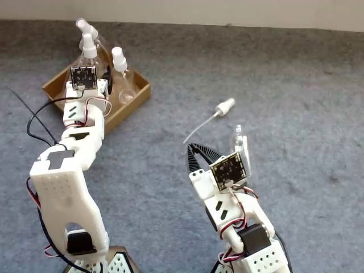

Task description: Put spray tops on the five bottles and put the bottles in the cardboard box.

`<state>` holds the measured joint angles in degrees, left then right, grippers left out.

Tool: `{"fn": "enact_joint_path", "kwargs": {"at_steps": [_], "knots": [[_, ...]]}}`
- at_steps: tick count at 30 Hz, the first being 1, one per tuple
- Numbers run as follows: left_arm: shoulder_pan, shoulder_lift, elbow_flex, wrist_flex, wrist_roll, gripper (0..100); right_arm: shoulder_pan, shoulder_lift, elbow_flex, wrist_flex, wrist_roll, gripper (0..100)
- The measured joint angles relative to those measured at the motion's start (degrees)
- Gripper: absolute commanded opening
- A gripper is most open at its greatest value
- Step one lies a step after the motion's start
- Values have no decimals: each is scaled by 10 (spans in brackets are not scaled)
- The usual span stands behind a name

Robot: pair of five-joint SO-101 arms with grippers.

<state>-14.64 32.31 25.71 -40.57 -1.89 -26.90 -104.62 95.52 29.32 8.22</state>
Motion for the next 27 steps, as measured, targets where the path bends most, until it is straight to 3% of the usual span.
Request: {"fn": "enact_joint_path", "kwargs": {"at_steps": [7, 27], "knots": [[-1, 0, 0, 0, 0, 280, 0, 0, 0, 0, 0, 5], [-5, 0, 11, -1, -1, 282, 0, 0, 0, 0, 0, 5]]}}
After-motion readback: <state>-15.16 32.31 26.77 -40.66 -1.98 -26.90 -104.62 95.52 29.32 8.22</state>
